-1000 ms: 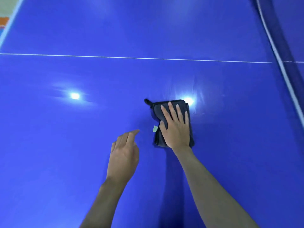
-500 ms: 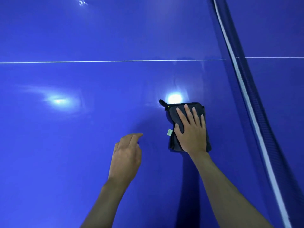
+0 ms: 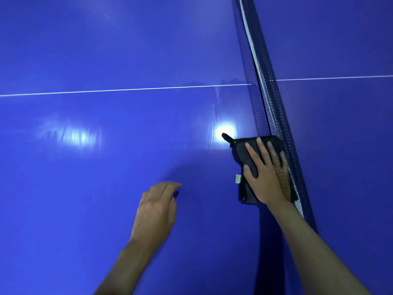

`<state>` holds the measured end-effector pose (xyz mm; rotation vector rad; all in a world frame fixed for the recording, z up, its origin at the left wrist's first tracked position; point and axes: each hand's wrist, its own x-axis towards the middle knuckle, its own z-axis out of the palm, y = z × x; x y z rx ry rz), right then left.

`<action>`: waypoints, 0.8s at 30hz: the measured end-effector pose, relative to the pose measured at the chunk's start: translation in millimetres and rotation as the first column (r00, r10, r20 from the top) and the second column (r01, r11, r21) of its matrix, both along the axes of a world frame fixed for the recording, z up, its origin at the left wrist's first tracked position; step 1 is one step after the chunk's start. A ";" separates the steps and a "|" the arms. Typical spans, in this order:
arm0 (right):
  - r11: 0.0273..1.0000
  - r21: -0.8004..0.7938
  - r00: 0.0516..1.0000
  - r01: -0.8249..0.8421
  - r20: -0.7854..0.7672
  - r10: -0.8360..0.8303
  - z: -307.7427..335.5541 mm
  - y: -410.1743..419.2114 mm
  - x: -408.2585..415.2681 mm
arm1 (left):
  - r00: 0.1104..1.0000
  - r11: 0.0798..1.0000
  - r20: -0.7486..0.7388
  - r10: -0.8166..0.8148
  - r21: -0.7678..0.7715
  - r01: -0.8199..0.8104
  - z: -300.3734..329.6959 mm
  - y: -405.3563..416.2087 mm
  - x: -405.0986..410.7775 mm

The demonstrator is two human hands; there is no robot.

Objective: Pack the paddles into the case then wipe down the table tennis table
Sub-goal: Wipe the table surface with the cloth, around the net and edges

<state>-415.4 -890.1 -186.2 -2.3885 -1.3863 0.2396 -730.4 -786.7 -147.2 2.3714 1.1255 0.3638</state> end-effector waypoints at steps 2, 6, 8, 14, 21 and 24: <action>1.000 0.023 0.999 0.015 -0.030 -0.015 -3.2 12.0 13.8 | 1.000 1.000 -0.011 0.012 0.011 -0.011 1.6 0.0 5.3; 0.999 -0.035 0.978 0.027 -0.206 -0.034 -5.2 36.5 24.1 | 0.999 0.999 -0.026 0.043 0.020 -0.043 7.0 7.1 0.7; 0.994 -0.106 0.980 0.019 -0.194 -0.039 -4.1 39.5 21.7 | 0.998 0.998 -0.032 0.051 0.032 -0.050 7.8 9.9 -7.4; 0.978 -0.202 0.977 0.050 0.215 -0.005 -8.1 59.9 -34.6 | 0.995 0.994 -0.026 0.101 0.039 -0.100 4.4 22.1 -48.5; 0.985 -0.174 0.971 0.004 0.236 0.037 -13.4 125.5 -160.1 | 0.988 0.988 -0.057 0.143 0.073 -0.139 8.5 45.1 -116.9; 0.986 -0.166 0.968 -0.033 0.242 0.073 -11.3 158.6 -213.7 | 0.976 0.977 -0.070 0.204 0.074 -0.199 8.9 61.9 -155.9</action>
